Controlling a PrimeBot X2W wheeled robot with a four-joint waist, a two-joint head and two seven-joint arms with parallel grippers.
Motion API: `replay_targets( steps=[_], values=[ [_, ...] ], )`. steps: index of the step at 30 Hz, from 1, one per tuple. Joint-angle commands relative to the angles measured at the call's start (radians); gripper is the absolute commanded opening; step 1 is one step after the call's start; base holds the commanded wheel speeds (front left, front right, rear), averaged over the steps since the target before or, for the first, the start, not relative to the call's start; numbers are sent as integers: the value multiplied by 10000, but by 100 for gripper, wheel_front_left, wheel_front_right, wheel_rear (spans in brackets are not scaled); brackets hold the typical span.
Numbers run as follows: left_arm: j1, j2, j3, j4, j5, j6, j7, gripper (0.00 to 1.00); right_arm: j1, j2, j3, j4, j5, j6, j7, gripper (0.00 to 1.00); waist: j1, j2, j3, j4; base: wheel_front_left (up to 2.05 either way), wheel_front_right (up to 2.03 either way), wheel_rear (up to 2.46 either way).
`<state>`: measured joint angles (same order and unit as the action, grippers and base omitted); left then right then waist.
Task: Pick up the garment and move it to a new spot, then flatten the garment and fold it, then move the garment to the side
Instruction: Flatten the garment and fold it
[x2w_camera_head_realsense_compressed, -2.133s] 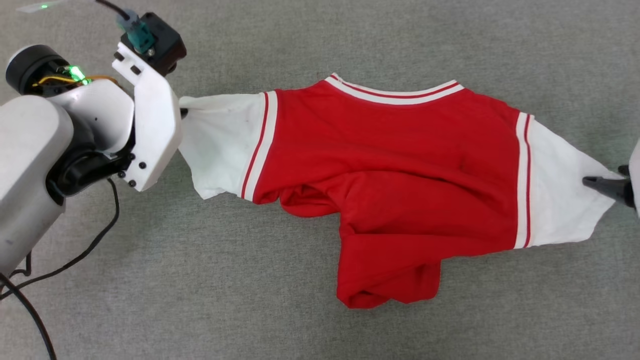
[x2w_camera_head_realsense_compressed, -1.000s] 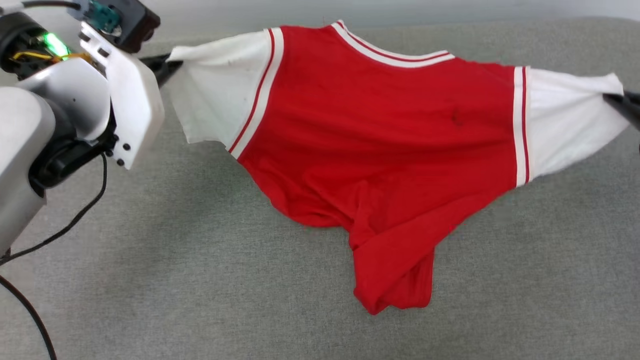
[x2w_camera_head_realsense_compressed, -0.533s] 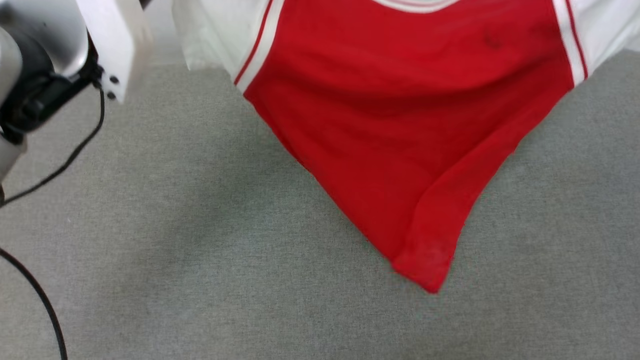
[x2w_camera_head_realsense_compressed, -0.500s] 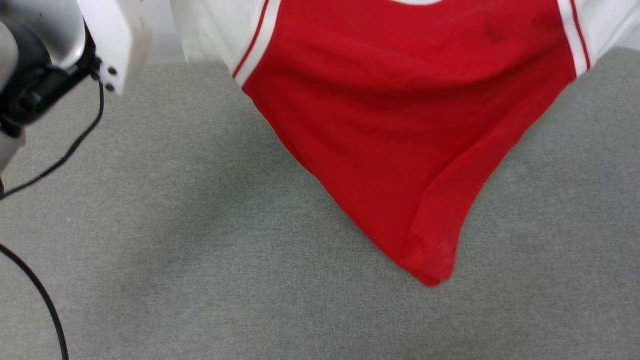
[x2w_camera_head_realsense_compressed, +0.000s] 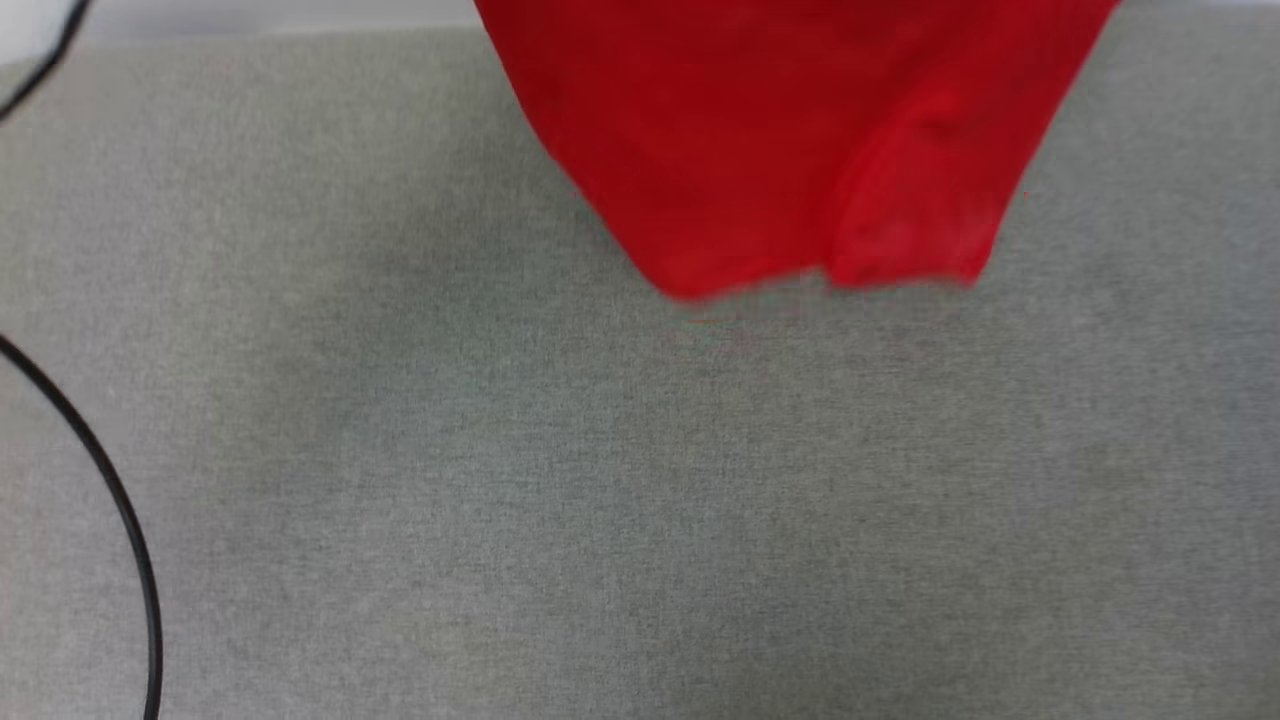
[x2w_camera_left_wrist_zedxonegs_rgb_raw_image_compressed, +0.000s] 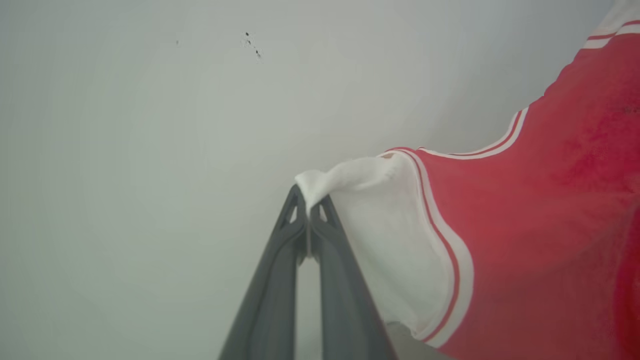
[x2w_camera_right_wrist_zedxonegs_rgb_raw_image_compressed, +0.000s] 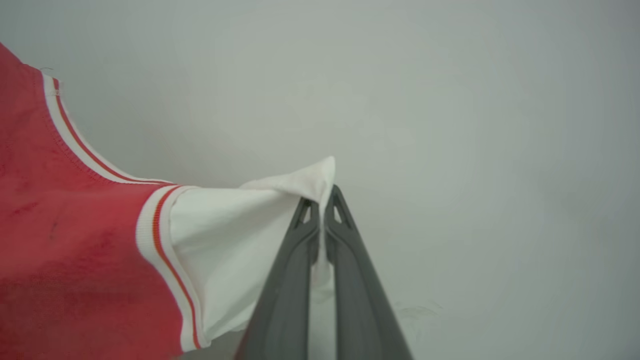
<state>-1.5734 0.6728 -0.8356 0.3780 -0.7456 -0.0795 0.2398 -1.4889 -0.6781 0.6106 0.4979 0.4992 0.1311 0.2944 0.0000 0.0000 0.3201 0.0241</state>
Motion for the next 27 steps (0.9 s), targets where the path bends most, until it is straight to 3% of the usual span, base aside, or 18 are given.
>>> replay_targets(
  steps=[1,10,16,27],
  values=[
    [-302,-128,88,182,91,-23,-185,0,-447,104,0,272,-178,-7,-142,0,0,0,302,134,0,0,0],
    [-2226,-722,387,1611,587,-164,-1256,0,-2946,764,248,2126,-1047,-7,-1204,0,0,0,1114,409,0,0,0],
    [-2681,-1019,449,2495,582,-291,-1949,0,-3798,1315,571,3142,-1235,-7,-1825,0,0,0,1523,424,0,0,0],
    [-1124,-1246,-323,3463,193,-468,-2864,0,-2453,1823,2225,4097,-327,-8,-2657,0,0,0,1557,412,0,0,0]
  ],
)
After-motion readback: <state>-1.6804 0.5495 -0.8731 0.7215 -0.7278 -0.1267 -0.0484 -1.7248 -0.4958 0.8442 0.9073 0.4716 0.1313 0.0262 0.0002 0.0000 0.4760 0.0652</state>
